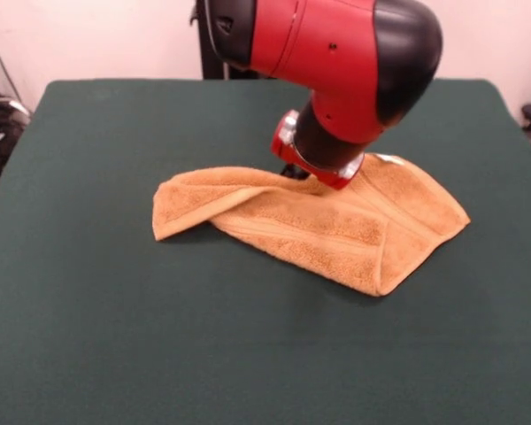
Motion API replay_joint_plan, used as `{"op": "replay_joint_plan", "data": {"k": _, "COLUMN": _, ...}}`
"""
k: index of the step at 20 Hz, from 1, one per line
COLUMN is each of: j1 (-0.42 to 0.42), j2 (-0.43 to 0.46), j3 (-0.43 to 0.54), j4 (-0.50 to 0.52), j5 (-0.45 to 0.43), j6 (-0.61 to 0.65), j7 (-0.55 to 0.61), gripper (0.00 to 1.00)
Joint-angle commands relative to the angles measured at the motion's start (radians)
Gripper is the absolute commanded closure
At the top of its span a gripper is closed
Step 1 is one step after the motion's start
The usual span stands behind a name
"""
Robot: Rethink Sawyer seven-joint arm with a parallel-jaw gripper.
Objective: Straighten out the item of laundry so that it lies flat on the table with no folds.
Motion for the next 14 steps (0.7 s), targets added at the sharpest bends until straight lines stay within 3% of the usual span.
{"op": "replay_joint_plan", "data": {"k": 1, "j1": -0.003, "j2": 0.08, "j3": 0.153, "j4": -0.071, "j5": 0.067, "j6": 0.079, "j7": 0.11, "gripper": 1.0}}
{"op": "replay_joint_plan", "data": {"k": 14, "j1": -0.012, "j2": 0.057, "j3": 0.155, "j4": -0.092, "j5": 0.105, "j6": 0.177, "j7": 0.131, "gripper": 1.0}}
